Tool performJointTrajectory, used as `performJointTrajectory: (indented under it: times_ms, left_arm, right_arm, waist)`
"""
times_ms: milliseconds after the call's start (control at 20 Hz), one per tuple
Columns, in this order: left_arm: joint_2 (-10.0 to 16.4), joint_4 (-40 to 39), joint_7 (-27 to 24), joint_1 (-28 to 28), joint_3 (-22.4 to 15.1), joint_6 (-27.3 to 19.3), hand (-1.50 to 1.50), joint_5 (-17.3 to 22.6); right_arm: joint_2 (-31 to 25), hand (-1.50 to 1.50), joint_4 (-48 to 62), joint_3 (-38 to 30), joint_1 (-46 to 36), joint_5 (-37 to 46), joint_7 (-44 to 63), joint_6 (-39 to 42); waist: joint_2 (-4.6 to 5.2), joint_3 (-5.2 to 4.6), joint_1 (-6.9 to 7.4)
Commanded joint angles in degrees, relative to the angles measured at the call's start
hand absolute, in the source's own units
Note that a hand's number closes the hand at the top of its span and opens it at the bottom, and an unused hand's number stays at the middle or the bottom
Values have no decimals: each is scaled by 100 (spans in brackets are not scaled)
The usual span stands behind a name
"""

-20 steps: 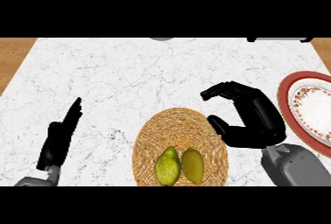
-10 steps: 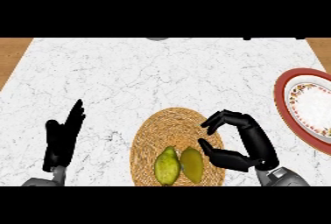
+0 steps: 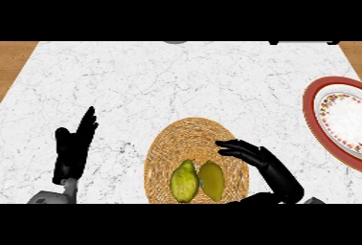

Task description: Pick the lemon from the placemat and place it in the plate

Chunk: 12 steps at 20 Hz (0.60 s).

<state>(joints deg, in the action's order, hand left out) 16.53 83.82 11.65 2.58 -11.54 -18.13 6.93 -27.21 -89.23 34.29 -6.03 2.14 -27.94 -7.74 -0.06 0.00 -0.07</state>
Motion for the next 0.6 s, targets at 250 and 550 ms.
performJointTrajectory:
  times_ms: [250, 550]
  left_arm:
    - [45, 201, 313, 73, 81, 104, 0, 9]
    - [-49, 206, 143, -69, -10, 116, 0, -106]
  right_arm:
    - [-793, -150, -1093, 295, -611, 1622, 2199, 242]
    - [-757, -150, -1253, 763, -1254, 1749, 3778, 1662]
  waist:
    - [-20, -9, -7]
    - [-10, -10, 66]
